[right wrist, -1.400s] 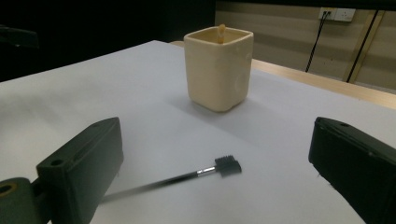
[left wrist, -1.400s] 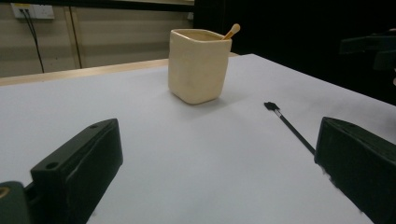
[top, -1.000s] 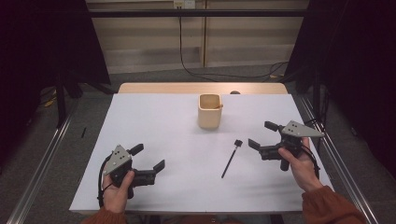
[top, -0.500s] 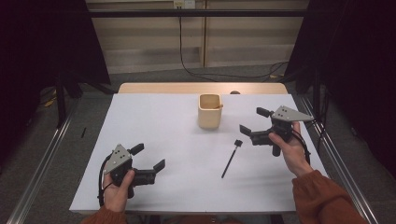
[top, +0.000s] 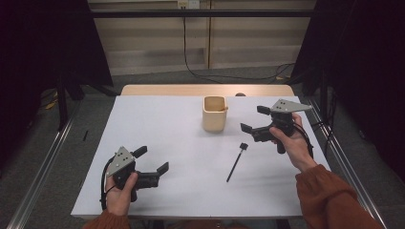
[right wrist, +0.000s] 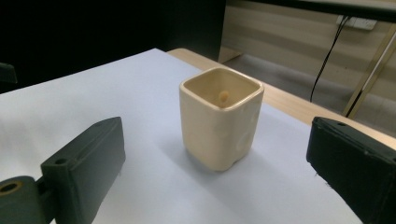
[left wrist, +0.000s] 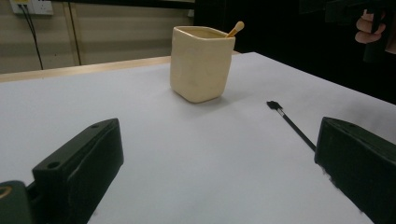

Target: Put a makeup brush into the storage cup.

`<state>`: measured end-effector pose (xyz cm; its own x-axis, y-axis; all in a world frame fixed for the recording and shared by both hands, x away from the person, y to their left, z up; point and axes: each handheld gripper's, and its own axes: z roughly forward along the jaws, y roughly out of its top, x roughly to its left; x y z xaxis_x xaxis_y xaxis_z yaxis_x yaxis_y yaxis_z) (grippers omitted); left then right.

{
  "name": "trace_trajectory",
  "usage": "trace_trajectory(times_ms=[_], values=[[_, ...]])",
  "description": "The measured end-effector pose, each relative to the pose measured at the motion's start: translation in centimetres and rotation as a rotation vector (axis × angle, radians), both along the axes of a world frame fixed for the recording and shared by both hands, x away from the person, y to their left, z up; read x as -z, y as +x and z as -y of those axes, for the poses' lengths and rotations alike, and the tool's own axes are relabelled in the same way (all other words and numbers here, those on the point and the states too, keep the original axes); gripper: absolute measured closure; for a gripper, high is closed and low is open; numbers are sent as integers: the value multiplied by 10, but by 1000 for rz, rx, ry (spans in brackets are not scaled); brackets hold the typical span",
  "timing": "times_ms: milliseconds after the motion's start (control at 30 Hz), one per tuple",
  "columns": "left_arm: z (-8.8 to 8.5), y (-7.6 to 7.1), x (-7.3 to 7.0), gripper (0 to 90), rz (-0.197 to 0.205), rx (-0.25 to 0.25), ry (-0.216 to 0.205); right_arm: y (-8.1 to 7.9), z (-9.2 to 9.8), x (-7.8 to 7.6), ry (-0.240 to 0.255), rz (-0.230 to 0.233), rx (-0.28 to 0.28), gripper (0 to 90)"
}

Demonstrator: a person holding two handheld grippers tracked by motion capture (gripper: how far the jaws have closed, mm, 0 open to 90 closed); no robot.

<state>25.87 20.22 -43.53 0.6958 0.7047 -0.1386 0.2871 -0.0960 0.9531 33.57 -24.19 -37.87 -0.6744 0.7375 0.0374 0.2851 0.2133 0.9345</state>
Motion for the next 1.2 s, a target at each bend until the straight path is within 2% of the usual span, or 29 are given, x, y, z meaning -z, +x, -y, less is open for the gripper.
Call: trace_trajectory(times_ms=[167, 267, 333, 467, 567, 600, 767, 833, 933, 1000, 1100, 1200], values=[[-1, 0, 0, 14, -4, -5, -3, 2, -2, 4, -48, -55, -13, 48], [0, 1, 0, 13, -3, -5, -3, 5, -2, 7, -63, -118, -16, 45], [2, 2, -1, 14, -3, -6, -14, 6, -3, 9, -83, -145, -24, 46], [5, 3, 0, 15, -9, 11, -5, 8, -3, 13, -119, -205, -41, 49], [3, 4, 1, 15, -6, 4, -8, 9, -5, 16, -172, -280, -43, 54], [3, 4, 0, 15, -6, 4, -7, 10, -5, 17, -186, -290, -45, 58], [2, 2, 0, 15, -14, -3, -9, 11, -5, 22, -221, -372, -64, 64], [0, 1, -1, 15, -9, -8, -5, 13, -6, 26, -233, -421, -70, 66], [-1, 1, 0, 16, -11, -13, -5, 14, -9, 32, -291, -469, -73, 74], [-1, 1, 0, 16, -14, -12, -4, 16, -10, 36, -306, -536, -79, 74], [-1, 1, 0, 16, -17, -7, -2, 17, -10, 40, -328, -584, -80, 97], [0, 2, 1, 16, -26, -5, 4, 19, -7, 39, -324, -627, -67, 118]])
